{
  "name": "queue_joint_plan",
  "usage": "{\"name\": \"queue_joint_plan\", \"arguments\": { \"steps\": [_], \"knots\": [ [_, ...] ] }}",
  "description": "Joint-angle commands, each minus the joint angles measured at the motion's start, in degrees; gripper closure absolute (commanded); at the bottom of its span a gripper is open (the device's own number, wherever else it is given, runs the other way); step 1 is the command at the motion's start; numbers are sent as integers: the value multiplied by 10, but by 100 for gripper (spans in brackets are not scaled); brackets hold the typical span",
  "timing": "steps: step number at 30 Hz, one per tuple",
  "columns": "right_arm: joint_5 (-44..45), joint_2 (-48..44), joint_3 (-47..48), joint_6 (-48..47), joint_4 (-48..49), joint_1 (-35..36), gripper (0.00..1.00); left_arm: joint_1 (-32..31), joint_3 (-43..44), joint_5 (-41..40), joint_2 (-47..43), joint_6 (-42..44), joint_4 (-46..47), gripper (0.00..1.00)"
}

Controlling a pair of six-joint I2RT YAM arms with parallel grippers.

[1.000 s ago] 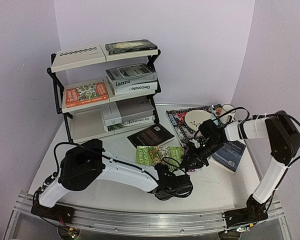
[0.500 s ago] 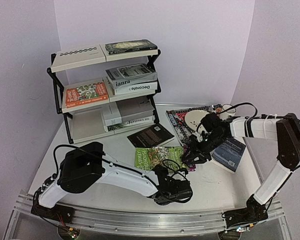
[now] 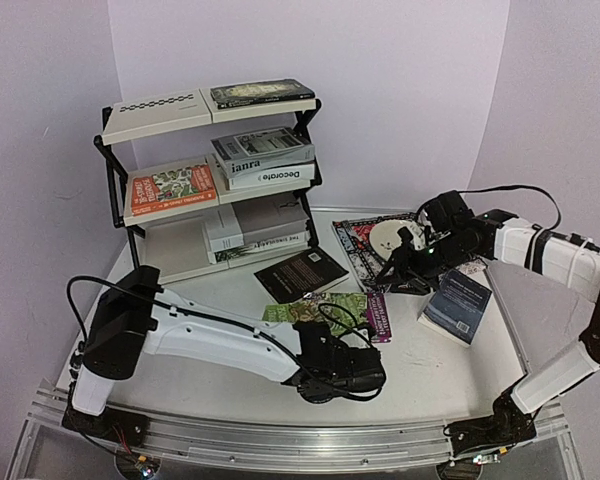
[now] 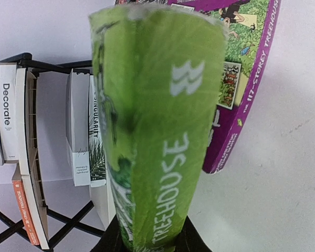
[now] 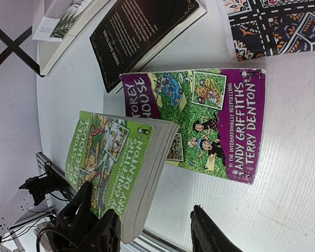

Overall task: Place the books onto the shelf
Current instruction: Pick up the book from the book pile.

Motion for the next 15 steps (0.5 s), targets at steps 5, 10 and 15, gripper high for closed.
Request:
{"name": "queue_joint_plan", "arguments": {
  "steps": [5,10,15],
  "knots": [
    [17,-23,18,-12,-32,-3,54,-1,51,-60,-111,-77,-172,100],
    [14,-26,19,-12,-32,-3,54,3,75,-94,-154,-91,-230,100],
    [7,-26,12,-11,-32,-3,54,10,69,-166,-205,-62,-233,100]
  ]
}}
